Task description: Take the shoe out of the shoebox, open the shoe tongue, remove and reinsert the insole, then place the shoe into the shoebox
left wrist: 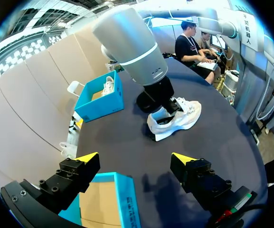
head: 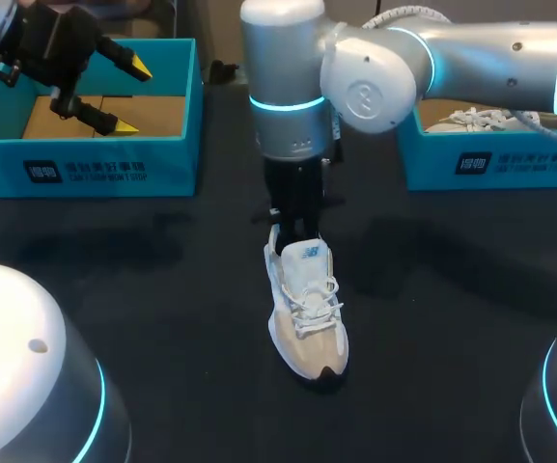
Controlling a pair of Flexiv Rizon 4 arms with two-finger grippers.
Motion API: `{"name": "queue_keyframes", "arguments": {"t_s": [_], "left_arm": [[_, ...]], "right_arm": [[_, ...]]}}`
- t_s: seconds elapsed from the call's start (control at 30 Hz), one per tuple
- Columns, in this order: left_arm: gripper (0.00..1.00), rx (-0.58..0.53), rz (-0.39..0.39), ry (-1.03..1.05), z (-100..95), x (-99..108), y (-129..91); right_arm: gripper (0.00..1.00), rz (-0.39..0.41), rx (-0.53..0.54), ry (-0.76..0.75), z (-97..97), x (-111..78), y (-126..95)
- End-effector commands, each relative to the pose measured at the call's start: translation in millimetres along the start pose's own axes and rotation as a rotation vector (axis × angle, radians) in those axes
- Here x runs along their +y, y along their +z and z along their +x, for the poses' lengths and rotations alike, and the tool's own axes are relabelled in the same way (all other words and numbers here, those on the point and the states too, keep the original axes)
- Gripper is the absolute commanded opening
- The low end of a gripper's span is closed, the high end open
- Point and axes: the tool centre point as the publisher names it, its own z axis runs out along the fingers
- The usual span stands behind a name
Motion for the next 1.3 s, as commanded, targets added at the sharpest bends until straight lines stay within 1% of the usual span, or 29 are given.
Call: {"name": "queue_keyframes", "arguments": {"t_s": [0.03, 0.3, 0.67, 1.03, 1.3], "left_arm": [[1.0, 0.001, -0.004, 0.0, -0.1, 0, 0], [1.0, 0.001, -0.004, 0.0, -0.1, 0, 0], [1.0, 0.001, -0.004, 0.0, -0.1, 0, 0], [1.0, 0.001, -0.004, 0.0, -0.1, 0, 0], [1.0, 0.001, -0.004, 0.0, -0.1, 0, 0]], "right_arm": [[1.0, -0.006, 0.011, 0.006, -0.4, -5.0, 3], [1.0, -0.008, 0.012, 0.001, 1.7, -4.9, 7], [1.0, -0.004, 0.021, -0.008, -1.3, -1.8, 14], [1.0, -0.049, -0.009, 0.021, -0.2, -12.2, -6], [1.0, -0.077, -0.041, 0.037, -5.9, -12.5, -24]]}}
